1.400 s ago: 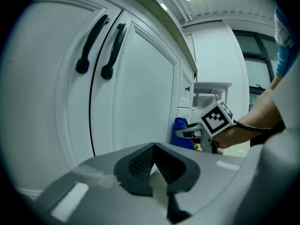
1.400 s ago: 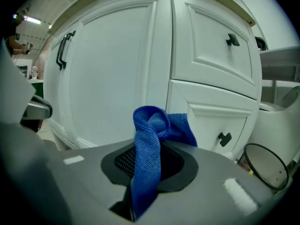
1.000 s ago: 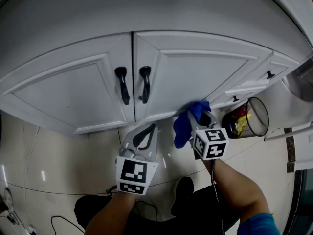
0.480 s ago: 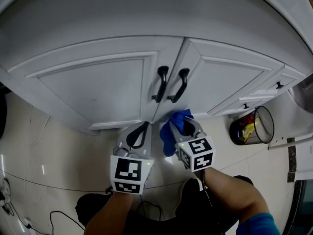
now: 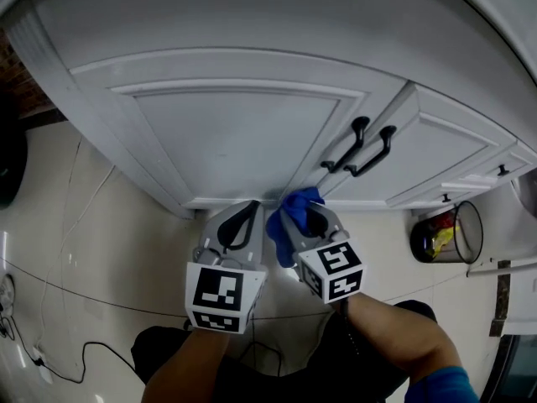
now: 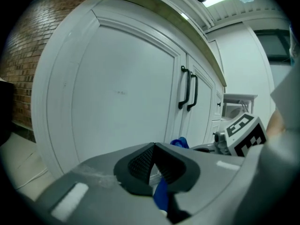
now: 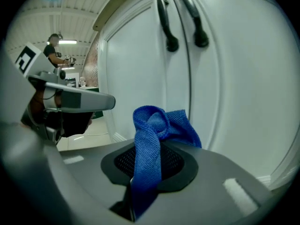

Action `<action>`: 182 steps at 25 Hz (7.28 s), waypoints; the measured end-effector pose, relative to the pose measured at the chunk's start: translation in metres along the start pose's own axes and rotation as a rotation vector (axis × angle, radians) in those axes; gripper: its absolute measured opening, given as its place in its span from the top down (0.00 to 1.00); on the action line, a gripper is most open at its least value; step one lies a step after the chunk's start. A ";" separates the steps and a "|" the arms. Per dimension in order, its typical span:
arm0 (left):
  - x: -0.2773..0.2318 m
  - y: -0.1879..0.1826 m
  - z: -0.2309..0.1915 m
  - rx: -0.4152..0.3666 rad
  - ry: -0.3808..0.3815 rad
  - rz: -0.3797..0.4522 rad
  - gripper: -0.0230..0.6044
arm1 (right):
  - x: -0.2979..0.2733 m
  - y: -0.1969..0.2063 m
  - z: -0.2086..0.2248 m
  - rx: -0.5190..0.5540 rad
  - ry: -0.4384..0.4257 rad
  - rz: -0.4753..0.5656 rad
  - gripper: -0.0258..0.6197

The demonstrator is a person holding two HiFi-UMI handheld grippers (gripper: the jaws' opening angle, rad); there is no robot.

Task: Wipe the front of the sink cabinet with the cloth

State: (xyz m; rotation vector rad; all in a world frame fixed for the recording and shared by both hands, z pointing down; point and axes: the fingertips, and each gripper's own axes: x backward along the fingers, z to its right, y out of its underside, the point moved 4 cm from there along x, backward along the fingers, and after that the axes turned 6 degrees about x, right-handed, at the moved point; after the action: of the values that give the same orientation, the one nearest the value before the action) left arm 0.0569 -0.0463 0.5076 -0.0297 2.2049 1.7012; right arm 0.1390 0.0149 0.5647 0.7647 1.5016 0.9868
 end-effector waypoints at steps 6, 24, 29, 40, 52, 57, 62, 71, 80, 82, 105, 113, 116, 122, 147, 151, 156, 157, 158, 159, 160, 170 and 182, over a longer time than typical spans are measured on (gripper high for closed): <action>0.031 -0.007 -0.043 0.031 -0.082 0.005 0.96 | -0.031 -0.021 -0.049 0.024 -0.107 0.019 0.82; 0.154 -0.018 -0.178 0.084 -0.403 0.056 0.96 | -0.131 -0.083 -0.224 0.154 -0.367 0.139 0.82; 0.174 -0.020 -0.180 0.091 -0.403 0.072 0.96 | -0.154 -0.072 -0.236 0.175 -0.353 0.119 0.82; 0.128 -0.045 -0.121 0.004 -0.255 0.104 0.96 | -0.075 -0.057 -0.174 0.130 -0.328 0.089 0.82; -0.009 -0.016 0.029 -0.096 0.085 -0.015 0.96 | 0.050 0.030 0.038 -0.007 0.047 -0.066 0.82; -0.044 0.010 0.092 -0.121 0.219 -0.059 0.96 | 0.091 0.076 0.118 -0.139 0.255 -0.116 0.82; -0.066 0.033 0.128 -0.136 0.276 -0.099 0.96 | 0.123 0.114 0.182 -0.234 0.420 -0.155 0.82; -0.099 0.063 0.132 -0.092 0.231 -0.150 0.96 | 0.137 0.147 0.248 -0.301 0.560 -0.186 0.82; -0.097 0.062 0.125 -0.095 0.218 -0.148 0.96 | 0.112 0.149 0.234 -0.260 0.493 -0.229 0.82; -0.092 0.058 0.119 -0.096 0.208 -0.139 0.96 | 0.101 0.143 0.218 -0.240 0.447 -0.230 0.82; 0.051 -0.015 -0.056 0.091 -0.158 0.023 0.96 | -0.059 0.069 -0.023 0.050 -0.066 -0.209 0.82; 0.112 -0.021 -0.119 0.156 -0.304 0.048 0.96 | -0.113 0.033 -0.122 0.114 -0.250 -0.146 0.82; 0.132 -0.018 -0.145 0.173 -0.364 0.045 0.96 | -0.131 0.021 -0.155 0.126 -0.302 -0.127 0.82; 0.167 -0.009 -0.177 0.207 -0.441 0.043 0.96 | -0.165 0.001 -0.208 0.133 -0.363 -0.083 0.82; 0.173 -0.038 -0.168 0.239 -0.418 0.164 0.96 | -0.114 -0.061 -0.212 0.138 -0.480 -0.012 0.82; 0.166 -0.039 -0.163 0.251 -0.404 0.175 0.96 | -0.097 -0.067 -0.209 0.134 -0.499 0.009 0.82; 0.157 -0.044 -0.157 0.257 -0.385 0.171 0.96 | -0.077 -0.073 -0.209 0.098 -0.521 0.032 0.82; 0.153 -0.046 -0.154 0.256 -0.381 0.175 0.96 | -0.072 -0.075 -0.206 0.106 -0.524 0.043 0.82; 0.147 -0.048 -0.150 0.256 -0.372 0.180 0.96 | -0.068 -0.078 -0.200 0.116 -0.527 0.052 0.82; 0.140 -0.049 -0.145 0.258 -0.357 0.182 0.96 | -0.062 -0.079 -0.194 0.126 -0.529 0.061 0.82; 0.133 -0.049 -0.141 0.261 -0.338 0.178 0.96 | -0.057 -0.082 -0.189 0.135 -0.527 0.073 0.82; 0.162 -0.078 -0.139 0.166 -0.382 0.206 0.96 | -0.013 -0.155 -0.195 0.181 -0.460 0.171 0.82; 0.266 -0.227 -0.090 0.075 -0.472 0.187 0.96 | 0.082 -0.286 -0.199 0.169 -0.427 0.071 0.82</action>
State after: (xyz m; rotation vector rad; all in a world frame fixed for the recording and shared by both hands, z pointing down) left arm -0.1640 -0.1414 0.2383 0.5543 1.9546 1.5177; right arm -0.0543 -0.0721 0.2768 1.0817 1.1985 0.6966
